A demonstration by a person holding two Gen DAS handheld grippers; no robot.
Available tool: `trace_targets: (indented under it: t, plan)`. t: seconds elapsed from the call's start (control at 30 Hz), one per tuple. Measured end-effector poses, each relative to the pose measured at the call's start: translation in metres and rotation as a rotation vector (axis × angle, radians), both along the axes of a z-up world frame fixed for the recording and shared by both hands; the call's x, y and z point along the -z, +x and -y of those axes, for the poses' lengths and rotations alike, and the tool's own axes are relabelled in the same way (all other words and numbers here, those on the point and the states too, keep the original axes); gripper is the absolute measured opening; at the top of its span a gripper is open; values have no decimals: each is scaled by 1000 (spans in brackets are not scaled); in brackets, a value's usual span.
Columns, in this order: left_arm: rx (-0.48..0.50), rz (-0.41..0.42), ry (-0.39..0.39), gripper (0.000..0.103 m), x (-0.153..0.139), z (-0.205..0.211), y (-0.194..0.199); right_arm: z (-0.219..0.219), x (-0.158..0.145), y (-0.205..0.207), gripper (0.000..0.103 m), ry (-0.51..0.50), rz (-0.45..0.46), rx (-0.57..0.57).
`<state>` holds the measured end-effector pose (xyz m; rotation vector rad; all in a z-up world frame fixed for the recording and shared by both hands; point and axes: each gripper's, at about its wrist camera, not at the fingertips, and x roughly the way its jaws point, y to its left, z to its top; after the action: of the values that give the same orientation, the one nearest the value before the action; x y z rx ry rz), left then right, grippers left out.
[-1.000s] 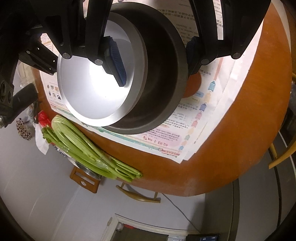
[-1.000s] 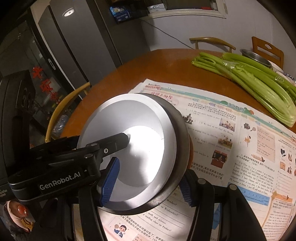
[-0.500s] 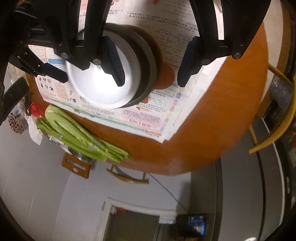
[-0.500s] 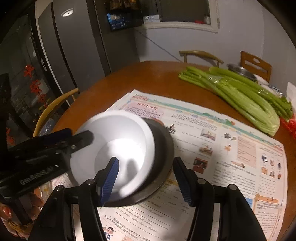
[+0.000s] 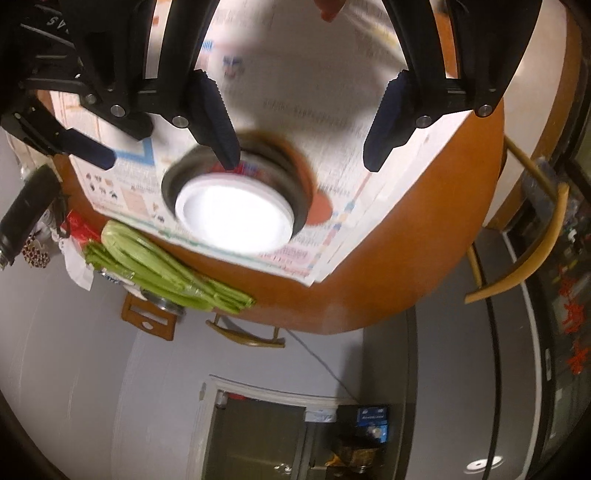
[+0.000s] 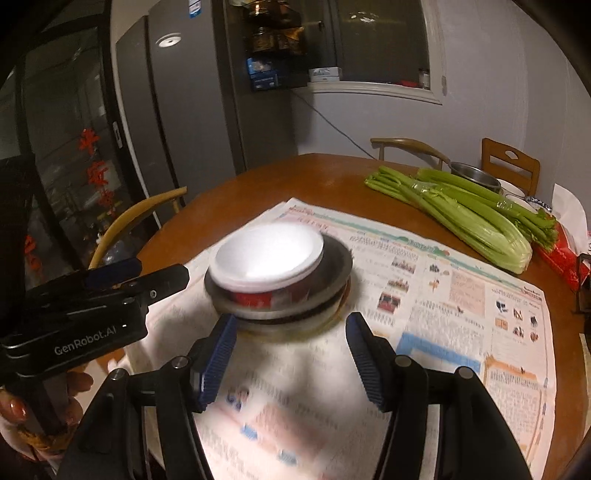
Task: Organize plates and bowls
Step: 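Lower the bowl stack onto the grey pan and open both tools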
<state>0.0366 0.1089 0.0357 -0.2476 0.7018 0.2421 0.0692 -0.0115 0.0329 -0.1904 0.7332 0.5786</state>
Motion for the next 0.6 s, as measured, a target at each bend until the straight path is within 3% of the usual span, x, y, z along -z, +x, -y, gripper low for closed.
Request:
trace_targets:
  t: [0.27,0.43,0.6]
  plan:
    - [12,-62,39,73,27,26,-27,22,20,-30,62,46,-17,44]
    - [54,-114,23,73,47,40,-29,29,35,-43,63,42,-38,63]
    - [53,-116,19,73,50,42,-30,38,45,-45,63,31,-67,93]
